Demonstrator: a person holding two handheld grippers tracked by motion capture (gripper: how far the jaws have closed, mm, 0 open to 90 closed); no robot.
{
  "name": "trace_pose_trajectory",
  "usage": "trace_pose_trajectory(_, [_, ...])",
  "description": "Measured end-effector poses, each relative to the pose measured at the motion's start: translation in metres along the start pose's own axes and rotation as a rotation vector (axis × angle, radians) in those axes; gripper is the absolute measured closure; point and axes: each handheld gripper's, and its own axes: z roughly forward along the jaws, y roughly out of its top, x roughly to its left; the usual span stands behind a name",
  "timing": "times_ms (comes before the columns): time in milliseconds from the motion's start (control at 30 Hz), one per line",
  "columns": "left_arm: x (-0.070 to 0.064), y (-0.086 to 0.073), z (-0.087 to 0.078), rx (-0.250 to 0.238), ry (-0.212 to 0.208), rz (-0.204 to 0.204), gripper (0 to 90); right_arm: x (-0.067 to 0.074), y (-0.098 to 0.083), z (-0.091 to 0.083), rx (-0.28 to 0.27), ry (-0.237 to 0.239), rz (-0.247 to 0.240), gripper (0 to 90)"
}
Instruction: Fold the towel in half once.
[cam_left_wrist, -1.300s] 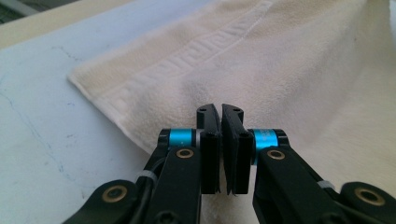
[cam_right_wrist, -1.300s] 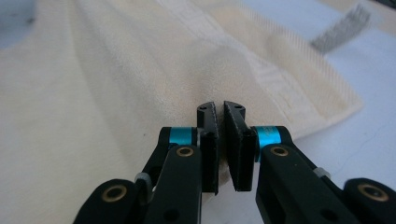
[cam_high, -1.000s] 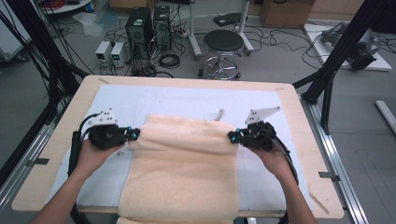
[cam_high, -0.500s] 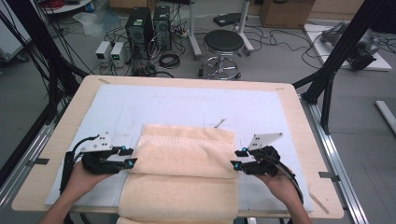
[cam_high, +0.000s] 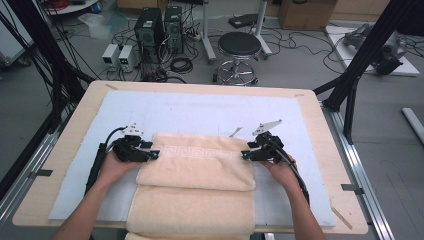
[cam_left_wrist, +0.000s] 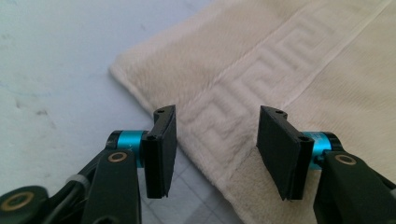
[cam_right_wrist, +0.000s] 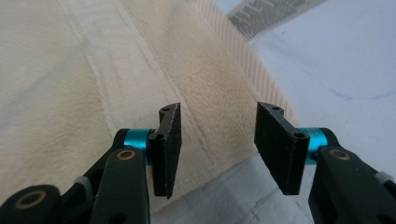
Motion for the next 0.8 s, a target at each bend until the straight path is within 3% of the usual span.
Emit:
trace_pose_trajectory(67, [-0.001,0.0,-0.001,0.006,0.023,0.021,57.2,0.001,0.0,0.003,-0.003,-0.005,-0.008,58.4])
trace_pose_trajectory(133, [0.0,0.0,-0.001,0.002,0.02,0.009,62.7,0.003,0.002,0.004,-0.006,-0.009,-0.033,64.5])
trace_pose_trajectory(200, [-0.002,0.0,0.0,-0.004,0.0,0.015,76.4,0.002,0.002,0.004,-0.003,0.012,-0.022,75.0])
trace_pose_trajectory(367, [-0.004,0.002,-0.007,-0.02,-0.007,0.017,82.8,0.007,0.007,0.0,0.003,0.023,-0.05,84.7])
trace_pose_trajectory(567, [-0.008,0.016,-0.042,-0.146,-0.034,0.019,83.2,0.019,0.018,-0.036,-0.089,0.047,-0.086,85.4])
trace_pose_trajectory(733, [-0.028,0.016,-0.076,-0.204,-0.046,0.075,83.2,0.041,0.024,-0.072,-0.146,0.063,-0.152,85.4])
trace_pose_trajectory(800, [-0.042,0.011,-0.092,-0.231,-0.048,0.121,83.2,0.056,0.02,-0.088,-0.156,0.07,-0.185,85.4])
